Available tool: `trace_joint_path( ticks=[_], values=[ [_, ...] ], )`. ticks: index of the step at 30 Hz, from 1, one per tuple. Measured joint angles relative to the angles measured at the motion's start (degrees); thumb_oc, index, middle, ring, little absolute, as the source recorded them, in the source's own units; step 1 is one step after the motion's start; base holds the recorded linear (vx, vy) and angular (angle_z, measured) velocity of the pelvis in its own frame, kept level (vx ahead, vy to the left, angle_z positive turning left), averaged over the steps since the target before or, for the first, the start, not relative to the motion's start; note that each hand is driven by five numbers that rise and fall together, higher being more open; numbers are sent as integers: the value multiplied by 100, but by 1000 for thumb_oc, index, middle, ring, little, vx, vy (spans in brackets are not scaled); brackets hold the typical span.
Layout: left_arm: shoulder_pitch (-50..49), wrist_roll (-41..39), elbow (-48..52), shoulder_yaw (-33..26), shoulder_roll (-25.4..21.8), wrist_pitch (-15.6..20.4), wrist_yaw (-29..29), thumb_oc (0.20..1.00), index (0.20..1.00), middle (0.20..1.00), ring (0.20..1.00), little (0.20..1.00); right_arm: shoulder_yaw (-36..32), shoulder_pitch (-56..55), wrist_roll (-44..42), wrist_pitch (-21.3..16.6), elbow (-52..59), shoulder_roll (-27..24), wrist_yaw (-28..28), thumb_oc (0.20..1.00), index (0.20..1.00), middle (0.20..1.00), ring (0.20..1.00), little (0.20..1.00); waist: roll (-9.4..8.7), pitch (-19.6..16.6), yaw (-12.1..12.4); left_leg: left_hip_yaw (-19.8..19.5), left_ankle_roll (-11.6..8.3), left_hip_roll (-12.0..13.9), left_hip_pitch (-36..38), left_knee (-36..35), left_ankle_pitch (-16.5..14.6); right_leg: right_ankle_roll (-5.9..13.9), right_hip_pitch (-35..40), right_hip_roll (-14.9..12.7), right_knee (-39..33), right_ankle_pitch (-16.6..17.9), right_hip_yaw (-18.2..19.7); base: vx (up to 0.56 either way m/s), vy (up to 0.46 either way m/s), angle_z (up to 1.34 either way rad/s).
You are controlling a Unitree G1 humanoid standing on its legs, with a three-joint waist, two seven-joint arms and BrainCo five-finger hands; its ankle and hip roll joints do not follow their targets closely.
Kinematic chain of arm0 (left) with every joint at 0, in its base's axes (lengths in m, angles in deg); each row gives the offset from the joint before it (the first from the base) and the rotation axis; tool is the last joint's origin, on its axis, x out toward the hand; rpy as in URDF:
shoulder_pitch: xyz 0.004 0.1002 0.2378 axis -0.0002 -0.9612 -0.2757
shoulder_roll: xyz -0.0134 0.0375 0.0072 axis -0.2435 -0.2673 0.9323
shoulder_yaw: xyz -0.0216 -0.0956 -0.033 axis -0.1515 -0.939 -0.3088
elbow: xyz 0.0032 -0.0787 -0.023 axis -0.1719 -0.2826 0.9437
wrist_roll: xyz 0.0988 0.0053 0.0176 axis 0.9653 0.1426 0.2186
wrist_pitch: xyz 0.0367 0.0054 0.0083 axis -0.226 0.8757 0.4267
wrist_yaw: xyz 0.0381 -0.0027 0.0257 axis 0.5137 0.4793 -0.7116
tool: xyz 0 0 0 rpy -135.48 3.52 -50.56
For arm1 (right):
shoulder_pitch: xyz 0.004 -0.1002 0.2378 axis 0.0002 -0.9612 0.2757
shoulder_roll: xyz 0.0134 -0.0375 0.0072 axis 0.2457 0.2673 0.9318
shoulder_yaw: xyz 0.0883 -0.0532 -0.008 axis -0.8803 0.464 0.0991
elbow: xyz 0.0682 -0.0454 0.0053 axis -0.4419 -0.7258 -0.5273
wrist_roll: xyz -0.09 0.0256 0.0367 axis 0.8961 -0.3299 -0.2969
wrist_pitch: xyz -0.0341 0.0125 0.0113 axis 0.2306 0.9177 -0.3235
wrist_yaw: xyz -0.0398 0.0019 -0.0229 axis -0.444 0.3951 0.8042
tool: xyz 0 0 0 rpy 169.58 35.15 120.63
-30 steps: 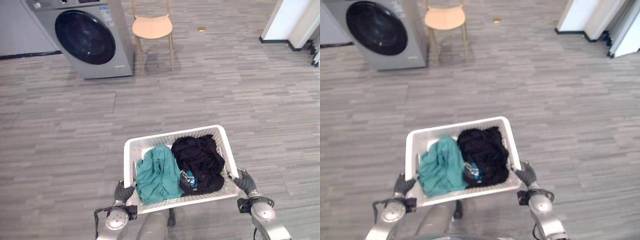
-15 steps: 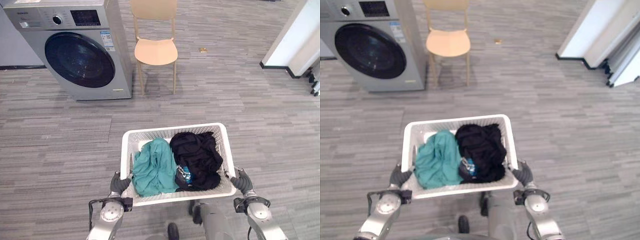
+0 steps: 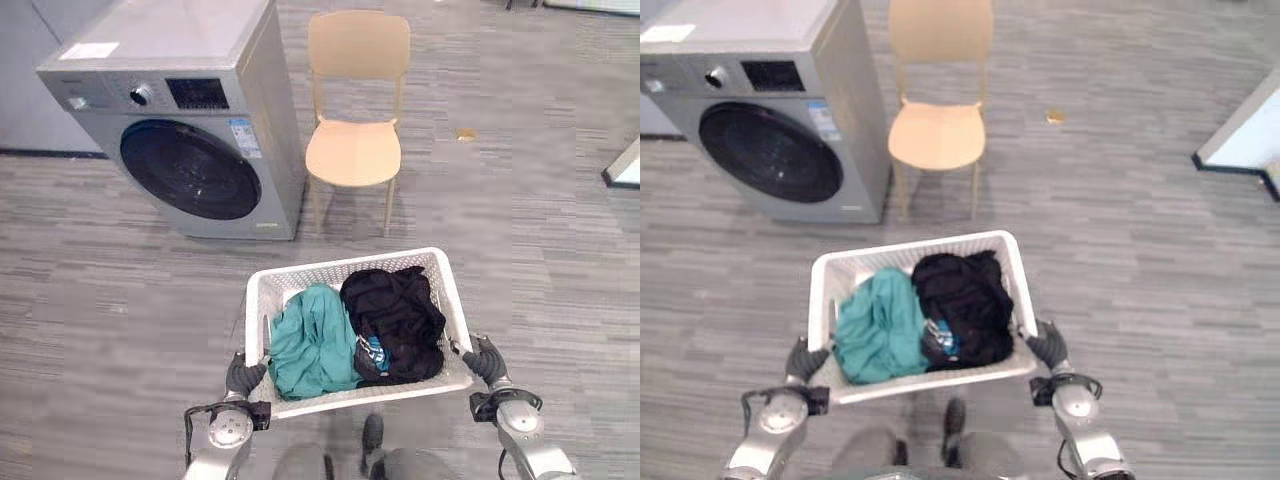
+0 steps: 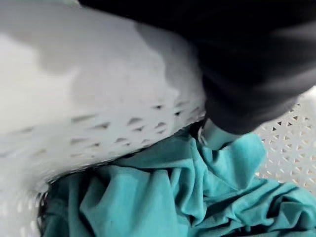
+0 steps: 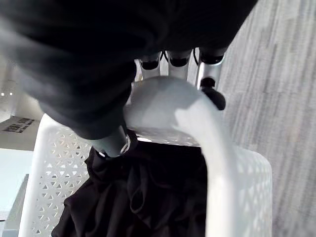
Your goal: Grab the laundry basket,head to the washer,open it,put in the laundry and shut it.
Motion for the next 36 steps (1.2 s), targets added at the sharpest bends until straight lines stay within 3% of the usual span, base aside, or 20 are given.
trace_joint_path(
  ticks=[2,3,5,7,8,11,14,15,16,17,18,19,23,24,25,27,30,32,34,36],
  values=[
    [28,1,44,20,38,7,-7,200,200,200,200,200,-33,-44,-3,-15,59,-34,62,200,200,200,200,200,-5,15,-71,19,11,-10,-411,-1316,141,233,337,-44,-204,-108,-4,324,51,-29],
    [-7,7,98,20,52,-7,-9,200,200,200,200,200,9,-102,-15,-13,53,-106,65,200,200,200,200,200,36,47,-107,-14,1,-173,-581,-2911,825,405,698,-39,-324,-201,12,425,71,-66],
    [-90,17,85,89,50,-11,-28,200,200,200,200,200,49,-270,-52,-9,56,-173,79,200,200,200,200,200,166,-3,-154,-28,105,-515,-740,-3427,1478,621,1223,-117,-331,-733,54,698,163,-55],
    [-90,27,15,88,106,-20,-46,200,200,200,200,200,22,-321,-53,-5,32,-163,75,200,200,200,200,200,120,-2,-111,85,88,-623,-943,-3909,1430,813,1713,-314,-312,-1308,92,798,294,-22],
    [-101,27,-30,88,126,-74,-56,200,200,200,200,200,25,-338,-48,27,24,-135,65,200,200,200,200,200,100,11,-58,357,353,-602,-911,-3583,1905,872,1944,-410,-201,-1407,212,639,274,-25],
    [23,33,3,106,-88,-181,-72,200,200,200,200,200,16,-396,-40,131,162,11,50,200,200,200,200,200,69,-34,-32,368,824,-876,-83,-3283,1443,1052,1347,-702,1718,-1649,644,353,188,-14],
    [216,30,184,37,-265,-170,-40,200,200,200,200,200,27,-184,6,129,380,96,103,200,200,200,200,200,68,-57,-16,314,753,-1081,520,-3632,1184,1515,-418,-815,4402,-1437,562,346,185,-16],
    [298,28,123,41,-287,-169,-39,200,200,200,200,200,4,-190,6,128,417,101,126,200,200,200,200,200,145,-65,-64,294,619,-1048,697,-3765,1223,1404,-680,-695,4465,-1473,506,164,40,-5],
    [385,29,109,68,-261,-162,-35,200,200,200,200,200,2,-153,5,133,386,60,126,200,200,200,200,200,245,-40,-55,369,-60,-935,843,-3712,1062,1214,-899,-452,4268,-1457,448,226,42,21],
    [459,31,105,72,-369,-113,-37,200,200,200,200,200,14,-89,3,131,279,165,136,200,200,200,200,200,-63,17,-59,176,-558,-1114,598,-3008,1245,998,-1154,-628,3917,-1364,481,301,-13,28],
    [474,28,178,85,-552,-5,-46,200,200,200,200,200,-29,-55,3,16,215,234,118,200,200,200,200,200,-342,42,-90,79,313,-943,43,-1905,708,1104,-1449,-1131,3409,-1279,361,276,-70,1],
    [321,22,181,101,-249,11,-11,200,200,200,200,200,11,-1,4,-73,223,-56,93,200,200,200,200,200,184,-26,-26,-216,646,-312,245,-2283,207,1356,-1644,-870,3177,-1348,-33,217,-73,-32],
    [352,21,-236,124,-163,-10,-7,200,200,200,200,200,80,-58,4,66,-89,71,81,200,200,200,200,200,124,21,-113,-292,537,-535,1400,-3150,278,993,-1696,-624,688,-182,124,243,-210,45],
    [289,21,-291,119,-98,-13,-7,200,200,200,200,200,71,-256,3,63,-74,52,89,200,200,200,200,200,93,-1,-213,-351,465,-621,1698,-3157,251,660,-1255,-496,346,666,398,151,-227,85],
    [227,21,-279,141,-9,-10,-9,200,200,200,200,200,69,-285,3,66,-80,-52,85,200,200,200,200,200,142,-19,-221,-297,371,-627,1868,-3159,190,741,-1116,-484,378,1038,390,110,-174,51],
    [17,19,-166,89,60,-10,-2,200,200,200,200,200,135,-102,8,84,2,-197,67,200,200,200,200,200,147,-47,-73,-137,44,-570,1606,-2575,282,636,-871,-470,52,1089,382,103,-127,-17],
    [-38,16,4,99,42,-9,-2,200,200,200,200,200,79,122,19,99,-42,-232,30,200,200,200,200,200,-32,-4,-41,-128,173,-517,1371,-3354,140,586,-432,-597,-335,1046,522,55,-130,13],
    [109,13,14,93,-84,-9,-2,200,200,200,200,200,54,241,39,99,-13,-157,28,200,200,200,200,200,-103,34,-64,-125,225,-421,1201,-4095,600,589,-276,-576,-335,1045,581,21,-78,-4],
    [117,9,2,68,-122,-12,-2,200,200,200,200,200,172,227,61,90,-58,-146,40,200,200,200,200,200,39,-92,-118,-81,142,-95,1245,-4522,1828,867,66,-361,-374,542,503,3,-83,-27],
    [235,14,-69,132,-150,-15,4,200,200,200,200,200,173,233,61,70,-218,-167,71,200,200,200,200,200,65,-96,-226,-97,135,-176,1196,-4527,1783,957,37,-456,-375,461,414,-12,-39,0]
  ],
)
